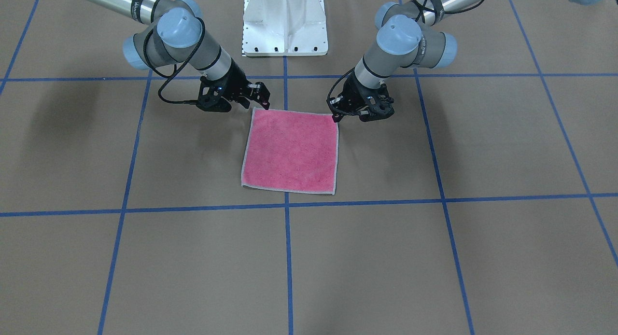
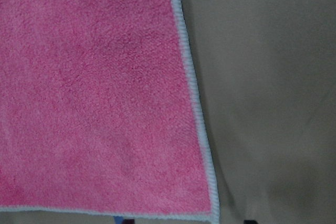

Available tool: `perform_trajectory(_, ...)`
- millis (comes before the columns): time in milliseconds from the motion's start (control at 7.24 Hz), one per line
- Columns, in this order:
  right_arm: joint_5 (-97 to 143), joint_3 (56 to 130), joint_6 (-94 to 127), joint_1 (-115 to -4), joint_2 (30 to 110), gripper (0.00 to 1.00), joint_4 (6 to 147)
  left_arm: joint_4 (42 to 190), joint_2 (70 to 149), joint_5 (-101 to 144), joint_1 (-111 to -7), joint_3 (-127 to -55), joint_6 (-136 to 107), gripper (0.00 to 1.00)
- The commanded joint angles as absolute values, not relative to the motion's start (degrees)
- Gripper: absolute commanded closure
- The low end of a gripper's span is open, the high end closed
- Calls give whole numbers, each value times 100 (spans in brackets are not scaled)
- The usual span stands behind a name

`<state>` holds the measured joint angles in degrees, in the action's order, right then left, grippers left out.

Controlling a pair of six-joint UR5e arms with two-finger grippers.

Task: Fold towel twice with both arms
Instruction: 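Move the right gripper to the towel corner nearest the robot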

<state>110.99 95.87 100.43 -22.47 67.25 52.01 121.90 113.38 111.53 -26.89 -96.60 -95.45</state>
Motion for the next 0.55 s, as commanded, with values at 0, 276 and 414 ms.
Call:
perform_trajectory(0,11092,9493,10020,-2250,6724,30,5203,12190,11338,11153,-2689,-9668,-9545,100)
perform_trajectory(276,11135,9510,10011,-2346,6715,31,5194,12190,11329,11153,-2689,-9668,-9545,100)
perform_trajectory(414,11153,9527,10011,-2364,6715,31,5194,12190,11329,11153,-2689,-9668,-9545,100)
